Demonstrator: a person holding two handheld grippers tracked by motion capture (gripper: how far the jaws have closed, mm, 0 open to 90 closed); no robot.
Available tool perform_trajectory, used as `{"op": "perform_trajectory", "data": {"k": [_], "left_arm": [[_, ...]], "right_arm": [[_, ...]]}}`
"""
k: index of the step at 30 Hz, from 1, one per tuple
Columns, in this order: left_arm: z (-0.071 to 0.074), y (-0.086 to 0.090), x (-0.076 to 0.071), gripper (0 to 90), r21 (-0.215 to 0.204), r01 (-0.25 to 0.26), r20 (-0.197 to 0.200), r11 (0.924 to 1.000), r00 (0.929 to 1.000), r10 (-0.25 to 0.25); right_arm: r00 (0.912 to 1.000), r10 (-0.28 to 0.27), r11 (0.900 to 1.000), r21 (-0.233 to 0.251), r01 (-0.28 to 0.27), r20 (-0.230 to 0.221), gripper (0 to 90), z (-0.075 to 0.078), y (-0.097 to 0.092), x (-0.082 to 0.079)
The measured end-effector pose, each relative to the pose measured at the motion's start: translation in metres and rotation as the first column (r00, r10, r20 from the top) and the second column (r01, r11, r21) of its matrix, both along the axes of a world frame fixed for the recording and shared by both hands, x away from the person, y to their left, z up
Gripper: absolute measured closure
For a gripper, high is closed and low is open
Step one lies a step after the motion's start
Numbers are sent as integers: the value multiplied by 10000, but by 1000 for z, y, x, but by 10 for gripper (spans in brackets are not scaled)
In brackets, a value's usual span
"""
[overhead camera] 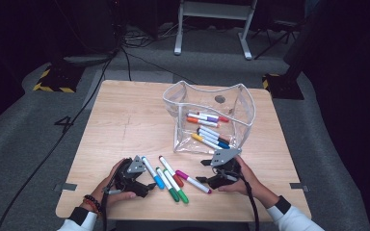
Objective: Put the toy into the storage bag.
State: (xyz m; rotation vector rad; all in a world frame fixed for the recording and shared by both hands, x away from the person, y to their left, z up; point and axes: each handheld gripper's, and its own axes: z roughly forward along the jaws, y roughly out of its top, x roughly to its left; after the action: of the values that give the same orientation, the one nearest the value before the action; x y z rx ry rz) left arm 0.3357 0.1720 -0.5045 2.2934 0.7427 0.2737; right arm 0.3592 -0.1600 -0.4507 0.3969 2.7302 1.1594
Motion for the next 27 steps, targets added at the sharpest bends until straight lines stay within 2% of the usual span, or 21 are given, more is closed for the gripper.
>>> {"op": "perform_trajectory", "data": {"k": [3,4,5,9,11,14,17,21,22,23,27], "left_arm": [[0,0,0,102,6,-3,11,10000,10000,3],[0,0,0,102,6,-3,11,10000,10000,3],[0,0,0,102,7,-8,15,10000,10000,8],[0,0,0,102,7,-6,16,10000,10000,6],[0,0,0,102,9,-5,17,10000,10000,5],[0,0,0,102,-4,-7,17,10000,10000,7],[0,0,-1,102,0,11,18,10000,10000,-11],[0,0,-1,102,-3,9,14,10000,10000,-9],[0,0,-1,102,-3,9,14,10000,10000,-9],[0,0,-1,102,-2,9,14,10000,10000,-9],[0,0,-1,102,-2,-1,20,10000,10000,1]], "right_arm": [[9997,212,9998,-67,-212,-130,400,-12,14,1],[9997,212,9998,-67,-212,-130,400,-12,14,1],[9993,305,9994,-182,-308,-202,408,-20,24,4],[9997,229,9987,-450,-231,-68,455,-29,33,7],[9998,44,9985,-539,-54,-185,473,-35,36,10],[9997,-29,9976,-693,13,-234,481,-41,36,13],[9994,-93,9986,-526,75,-341,518,-42,34,14],[9991,-201,9993,-326,188,-379,672,-43,29,16],[9991,-201,9993,-326,188,-379,672,-43,29,16],[9992,-192,9992,-351,180,-352,738,-42,29,17],[9991,-285,9992,-306,275,-323,745,-43,25,16]]}}
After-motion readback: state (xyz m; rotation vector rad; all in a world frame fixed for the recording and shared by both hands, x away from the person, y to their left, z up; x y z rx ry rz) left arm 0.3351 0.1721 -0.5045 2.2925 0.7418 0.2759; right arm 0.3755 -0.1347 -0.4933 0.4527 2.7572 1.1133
